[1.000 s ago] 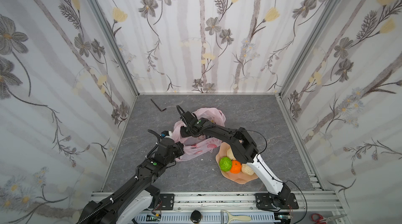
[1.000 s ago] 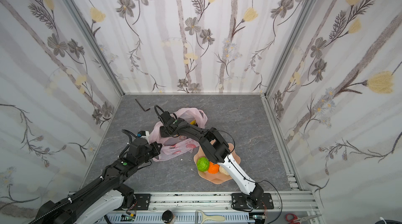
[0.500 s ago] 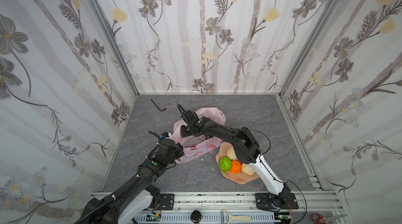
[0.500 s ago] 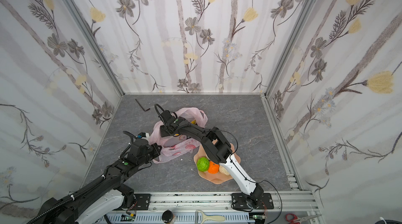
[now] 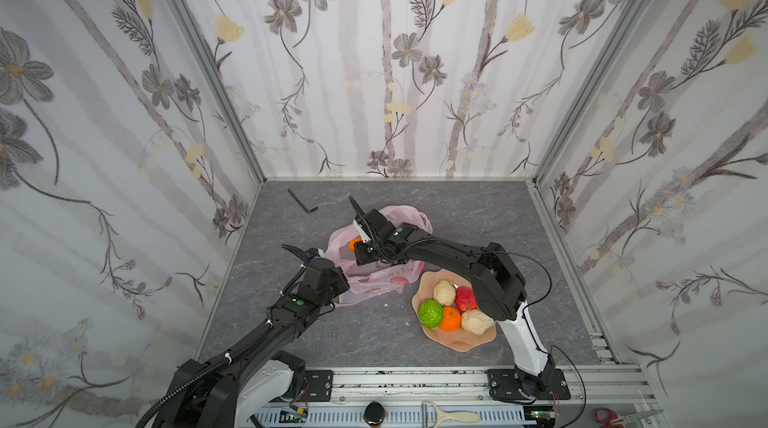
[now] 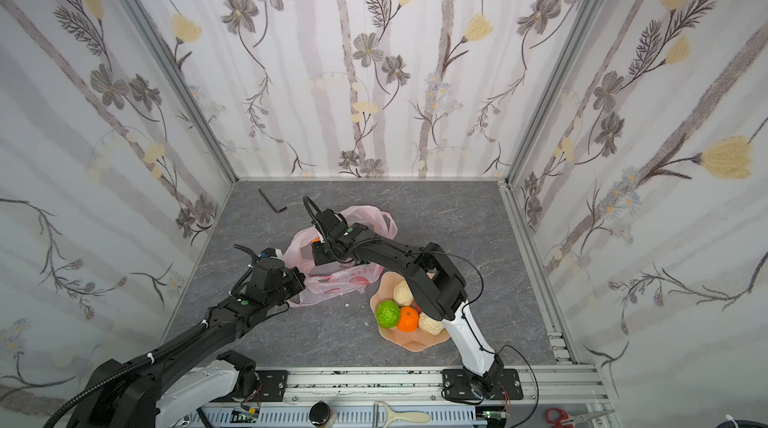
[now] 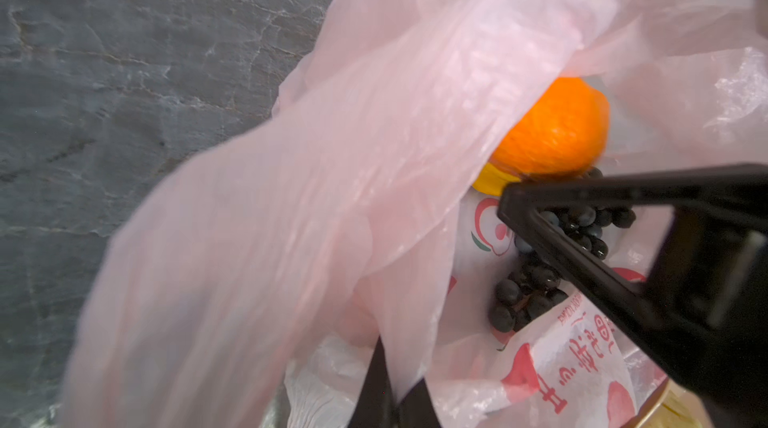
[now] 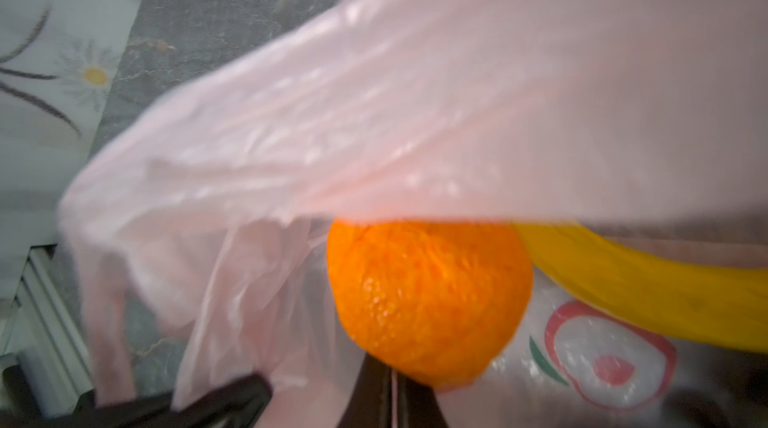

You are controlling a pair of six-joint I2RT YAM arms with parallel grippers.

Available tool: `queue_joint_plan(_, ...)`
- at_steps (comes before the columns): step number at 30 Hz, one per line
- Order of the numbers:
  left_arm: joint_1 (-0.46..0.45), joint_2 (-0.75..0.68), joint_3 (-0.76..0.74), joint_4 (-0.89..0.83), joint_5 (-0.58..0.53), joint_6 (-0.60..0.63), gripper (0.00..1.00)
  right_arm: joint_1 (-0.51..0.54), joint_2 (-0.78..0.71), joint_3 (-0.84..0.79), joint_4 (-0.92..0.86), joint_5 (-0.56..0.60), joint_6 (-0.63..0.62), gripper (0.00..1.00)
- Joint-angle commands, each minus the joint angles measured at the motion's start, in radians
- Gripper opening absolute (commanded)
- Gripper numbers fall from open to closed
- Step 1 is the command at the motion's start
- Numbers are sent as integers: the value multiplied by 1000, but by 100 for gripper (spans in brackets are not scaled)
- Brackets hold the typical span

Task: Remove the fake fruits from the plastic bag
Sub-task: 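Push the right gripper deep into the bag and close on the large orange fruit, then lift the large orange fruit out and carry it over the peach plate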

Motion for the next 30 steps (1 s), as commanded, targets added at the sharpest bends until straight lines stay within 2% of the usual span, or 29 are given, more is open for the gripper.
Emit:
queue_joint_plan(1,9,11,10,84,-35,29,0,-1,-94,-93,21,-48,-39,0)
queue_joint_plan(8,33,125,42,189,25,86,0,1,-325,-307,-37,-43,-40,0)
queue_joint_plan(13,34,156,40,220,16,113,0,7,-461,-385,-165,11,-61,0)
queue_joint_plan(20,34,156,3,226,9,141,0,3,-610,-430,-379,90,-76,0)
queue_joint_plan(30,34,117,-38,227,5,144,0,-54,-779,-531,-613,122,-67,0)
